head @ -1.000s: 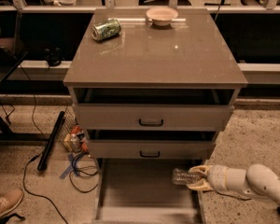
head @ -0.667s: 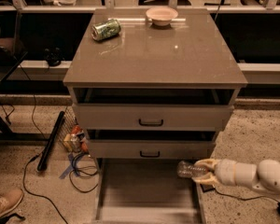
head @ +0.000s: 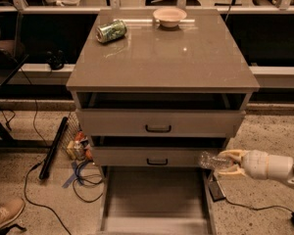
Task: Pick water bottle from bottom drawer and place on counter
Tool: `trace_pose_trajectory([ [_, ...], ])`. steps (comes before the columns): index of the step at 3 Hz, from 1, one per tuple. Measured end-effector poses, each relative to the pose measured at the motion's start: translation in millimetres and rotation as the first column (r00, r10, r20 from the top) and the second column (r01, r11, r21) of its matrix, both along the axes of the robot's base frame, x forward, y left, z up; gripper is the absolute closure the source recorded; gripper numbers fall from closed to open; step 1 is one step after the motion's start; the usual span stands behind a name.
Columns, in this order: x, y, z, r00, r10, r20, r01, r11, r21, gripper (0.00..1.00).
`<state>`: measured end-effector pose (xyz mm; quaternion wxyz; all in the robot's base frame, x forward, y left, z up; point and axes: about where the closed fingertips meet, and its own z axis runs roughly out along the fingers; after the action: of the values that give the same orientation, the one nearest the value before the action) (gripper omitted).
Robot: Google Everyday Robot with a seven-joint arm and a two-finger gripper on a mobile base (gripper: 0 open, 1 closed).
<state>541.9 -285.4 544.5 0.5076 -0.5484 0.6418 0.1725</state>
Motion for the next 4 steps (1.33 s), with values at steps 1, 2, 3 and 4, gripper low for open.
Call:
trace_pose_trajectory([
  [1,12.6,-16.8,40.3,0.9986,-0.004,0.053,0.003,1.0,0.021,1.0],
  [2,12.6,-16.8,40.3,0.9986,-0.004,0.053,0.003,1.0,0.021,1.0],
  [3,14.8,-22.4,56.2,0.9974,0.005,0.071,-0.007,1.0,0.02,1.0],
  [4,18.5,-47.2,130.8,0.9865,0.043,0.158,-0.035,0.998,-0.05,1.0],
])
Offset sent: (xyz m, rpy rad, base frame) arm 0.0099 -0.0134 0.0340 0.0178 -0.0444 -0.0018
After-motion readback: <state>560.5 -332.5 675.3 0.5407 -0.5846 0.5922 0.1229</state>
